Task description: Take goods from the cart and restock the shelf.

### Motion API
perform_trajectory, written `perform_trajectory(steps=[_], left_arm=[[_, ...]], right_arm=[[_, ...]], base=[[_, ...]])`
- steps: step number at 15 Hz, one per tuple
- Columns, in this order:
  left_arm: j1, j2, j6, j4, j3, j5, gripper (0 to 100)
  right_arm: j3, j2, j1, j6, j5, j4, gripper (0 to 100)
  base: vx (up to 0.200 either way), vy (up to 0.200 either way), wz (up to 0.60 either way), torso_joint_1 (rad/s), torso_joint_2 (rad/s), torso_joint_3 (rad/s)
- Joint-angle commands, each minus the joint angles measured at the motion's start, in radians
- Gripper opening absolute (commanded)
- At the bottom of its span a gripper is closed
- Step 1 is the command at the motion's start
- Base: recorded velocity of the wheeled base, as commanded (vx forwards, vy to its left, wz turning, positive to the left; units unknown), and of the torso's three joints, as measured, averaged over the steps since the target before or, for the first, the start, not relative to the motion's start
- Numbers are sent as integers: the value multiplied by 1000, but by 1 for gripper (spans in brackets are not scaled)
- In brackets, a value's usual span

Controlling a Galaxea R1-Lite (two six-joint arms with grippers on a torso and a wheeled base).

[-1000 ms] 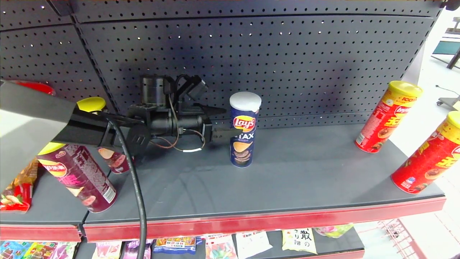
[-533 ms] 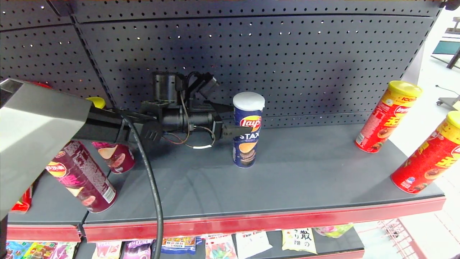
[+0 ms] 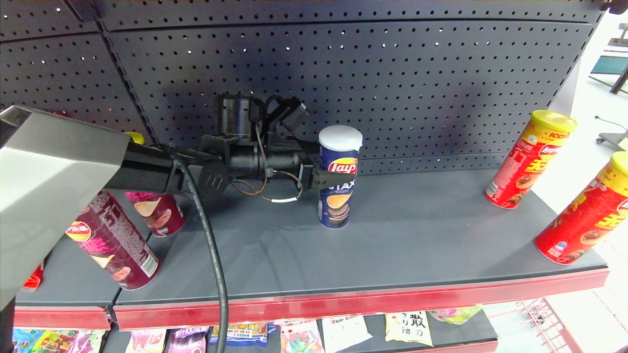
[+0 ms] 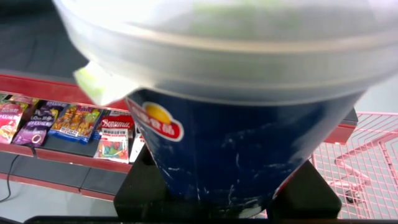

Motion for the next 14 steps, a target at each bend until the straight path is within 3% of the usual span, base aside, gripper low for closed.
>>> perform_trajectory(steps=[1, 6, 7, 12, 14], left_arm=[[-4, 0, -1, 25, -33, 4, 100], [-7, 27, -20, 44, -63, 28, 100], [-7, 36, -20, 44, -65, 29, 0], [-22, 32, -20, 64, -62, 17, 0], [-29, -6, -21, 65, -19, 0, 0]], right_arm=[[0, 1, 0, 0, 0, 0, 0], [2, 3, 0, 1, 0, 1, 0], [2, 3, 0, 4, 0, 1, 0], [5, 7, 0, 11, 2, 1, 0], [5, 7, 0, 11, 2, 0, 0]], base=[[0, 0, 0, 0, 0, 0], [0, 0, 0, 0, 0, 0], [0, 0, 0, 0, 0, 0], [0, 0, 0, 0, 0, 0], [0, 0, 0, 0, 0, 0]])
